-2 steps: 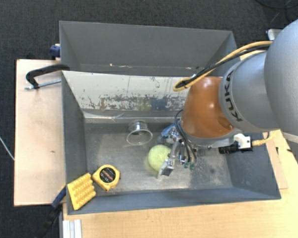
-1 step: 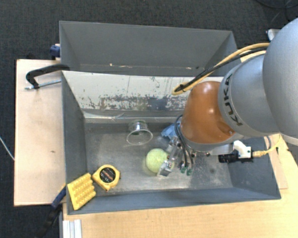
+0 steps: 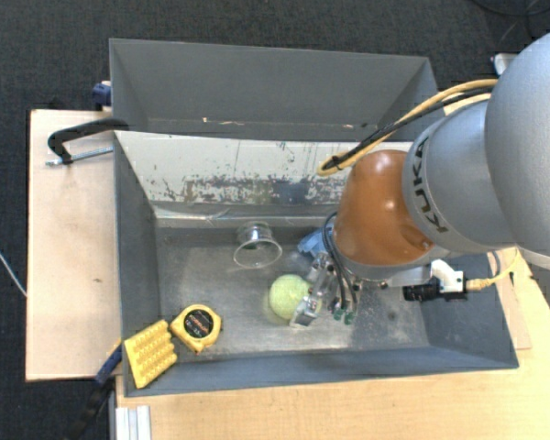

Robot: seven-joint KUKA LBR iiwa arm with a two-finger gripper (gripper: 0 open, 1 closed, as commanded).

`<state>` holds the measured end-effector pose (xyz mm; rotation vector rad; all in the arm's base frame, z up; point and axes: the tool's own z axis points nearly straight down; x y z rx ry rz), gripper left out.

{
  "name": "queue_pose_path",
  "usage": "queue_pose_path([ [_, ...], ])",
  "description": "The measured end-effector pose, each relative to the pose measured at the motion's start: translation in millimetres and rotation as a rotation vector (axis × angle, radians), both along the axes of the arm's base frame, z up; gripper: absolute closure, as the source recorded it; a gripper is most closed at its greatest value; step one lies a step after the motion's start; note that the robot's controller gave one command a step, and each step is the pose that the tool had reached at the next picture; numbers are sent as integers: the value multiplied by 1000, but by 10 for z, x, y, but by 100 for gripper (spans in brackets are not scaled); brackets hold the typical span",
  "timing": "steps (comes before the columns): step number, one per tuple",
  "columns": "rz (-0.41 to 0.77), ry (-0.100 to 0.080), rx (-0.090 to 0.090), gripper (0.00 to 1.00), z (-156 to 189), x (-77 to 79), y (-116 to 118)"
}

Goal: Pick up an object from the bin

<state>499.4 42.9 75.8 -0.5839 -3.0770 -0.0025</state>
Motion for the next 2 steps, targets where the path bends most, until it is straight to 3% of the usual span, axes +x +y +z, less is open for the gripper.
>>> queue_pose_path([
  [2,-1,-5,-2,100,159,-17,1],
])
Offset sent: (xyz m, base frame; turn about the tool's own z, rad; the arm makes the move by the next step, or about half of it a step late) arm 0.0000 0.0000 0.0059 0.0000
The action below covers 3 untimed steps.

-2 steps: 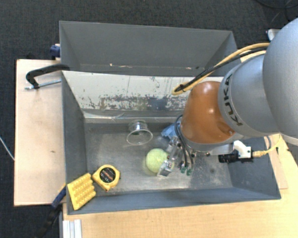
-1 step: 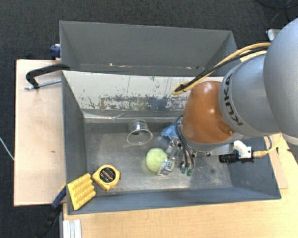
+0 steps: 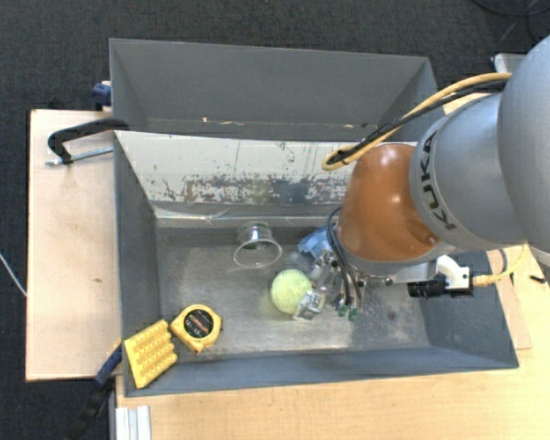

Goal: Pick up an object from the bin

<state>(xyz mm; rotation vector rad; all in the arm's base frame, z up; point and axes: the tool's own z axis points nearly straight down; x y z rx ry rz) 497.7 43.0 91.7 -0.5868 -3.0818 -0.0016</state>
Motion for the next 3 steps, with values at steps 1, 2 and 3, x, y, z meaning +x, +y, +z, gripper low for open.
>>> queue_pose_path([
  [1,1,-6,0,100,159,14,0],
  [2,0,-9,0,100,262,21,1],
  [3,1,-4,0,100,369,13,1],
])
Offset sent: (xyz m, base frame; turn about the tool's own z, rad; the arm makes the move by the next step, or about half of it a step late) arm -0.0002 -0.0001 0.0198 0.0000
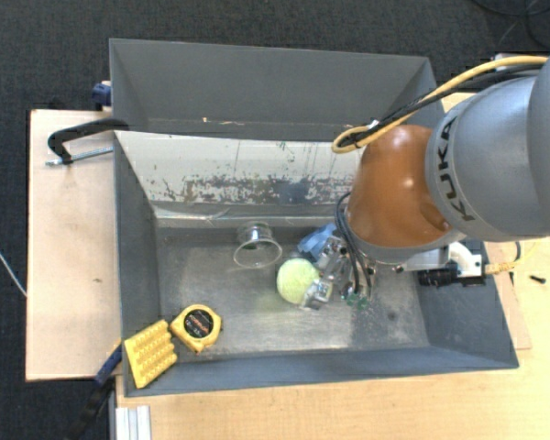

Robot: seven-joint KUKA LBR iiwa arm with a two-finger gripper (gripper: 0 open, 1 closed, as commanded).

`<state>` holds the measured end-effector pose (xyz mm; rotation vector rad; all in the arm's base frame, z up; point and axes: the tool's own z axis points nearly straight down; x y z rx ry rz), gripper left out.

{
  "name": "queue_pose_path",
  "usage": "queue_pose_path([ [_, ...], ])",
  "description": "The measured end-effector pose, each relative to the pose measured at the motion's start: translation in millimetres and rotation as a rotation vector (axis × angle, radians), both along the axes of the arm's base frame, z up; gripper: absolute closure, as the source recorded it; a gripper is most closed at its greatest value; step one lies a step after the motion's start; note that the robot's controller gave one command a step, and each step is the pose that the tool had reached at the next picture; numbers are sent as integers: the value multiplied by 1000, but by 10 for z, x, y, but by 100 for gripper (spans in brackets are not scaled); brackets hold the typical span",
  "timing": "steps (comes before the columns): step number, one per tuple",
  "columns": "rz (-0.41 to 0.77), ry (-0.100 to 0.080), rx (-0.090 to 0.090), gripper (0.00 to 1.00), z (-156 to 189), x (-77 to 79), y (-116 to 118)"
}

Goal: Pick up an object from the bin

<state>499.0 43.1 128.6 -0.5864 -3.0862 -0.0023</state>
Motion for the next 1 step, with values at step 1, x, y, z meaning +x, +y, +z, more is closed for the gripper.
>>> queue_pose_path([
  [1,0,-2,0,100,159,3,3],
])
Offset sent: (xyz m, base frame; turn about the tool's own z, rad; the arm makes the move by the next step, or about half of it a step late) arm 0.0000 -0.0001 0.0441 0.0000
